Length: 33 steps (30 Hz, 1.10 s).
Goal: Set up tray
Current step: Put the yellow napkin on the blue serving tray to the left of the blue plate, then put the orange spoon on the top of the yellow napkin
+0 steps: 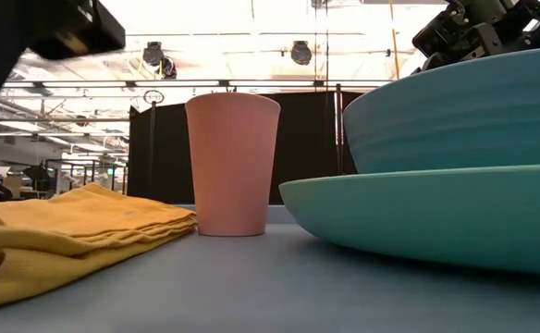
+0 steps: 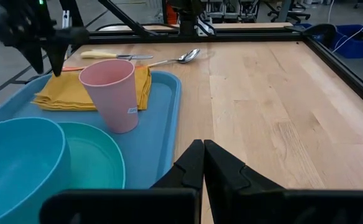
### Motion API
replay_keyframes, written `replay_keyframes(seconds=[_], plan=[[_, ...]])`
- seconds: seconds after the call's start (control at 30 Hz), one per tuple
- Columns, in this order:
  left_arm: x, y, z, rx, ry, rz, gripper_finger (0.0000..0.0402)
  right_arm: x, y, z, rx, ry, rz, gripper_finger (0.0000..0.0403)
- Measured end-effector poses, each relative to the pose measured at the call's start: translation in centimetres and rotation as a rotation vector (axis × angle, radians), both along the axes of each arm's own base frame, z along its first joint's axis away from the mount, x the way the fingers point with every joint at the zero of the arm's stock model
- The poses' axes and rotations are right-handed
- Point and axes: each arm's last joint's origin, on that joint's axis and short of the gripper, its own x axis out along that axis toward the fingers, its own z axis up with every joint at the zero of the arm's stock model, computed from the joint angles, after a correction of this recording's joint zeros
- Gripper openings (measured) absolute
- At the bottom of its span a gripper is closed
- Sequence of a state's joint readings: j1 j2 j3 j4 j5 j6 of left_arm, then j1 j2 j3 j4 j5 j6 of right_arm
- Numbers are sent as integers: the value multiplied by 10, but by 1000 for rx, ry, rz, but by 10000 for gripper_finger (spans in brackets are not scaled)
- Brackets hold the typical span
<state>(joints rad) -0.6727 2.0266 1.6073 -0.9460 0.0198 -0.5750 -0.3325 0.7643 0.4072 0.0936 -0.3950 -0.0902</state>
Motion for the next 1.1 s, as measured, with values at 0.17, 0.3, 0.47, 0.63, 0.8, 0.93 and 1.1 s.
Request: replay_keyframes(seconds=[0.17,0.3,0.47,0.63,0.8,0.93,1.1], plan=[[-17,15,31,51,3,125,177,0,0,1,-15,-9,4,4],[-36,32,58,227,-102,255,149,1,0,3,-35,-36,7,4],[-66,55,69,302,-241,332,96,2,-1,7,-55,-74,9,4],[-82,95,41,238,-413,412,16,2,-1,7,-103,-84,22,4],[-86,142,21,172,-567,499,12,3,-1,11,-148,-118,29,4],[-96,162,14,135,-691,524,4,3,-1,9,-148,-105,32,4],[-129,181,7,44,-779,812,3,0,0,-4,-224,-142,48,4]])
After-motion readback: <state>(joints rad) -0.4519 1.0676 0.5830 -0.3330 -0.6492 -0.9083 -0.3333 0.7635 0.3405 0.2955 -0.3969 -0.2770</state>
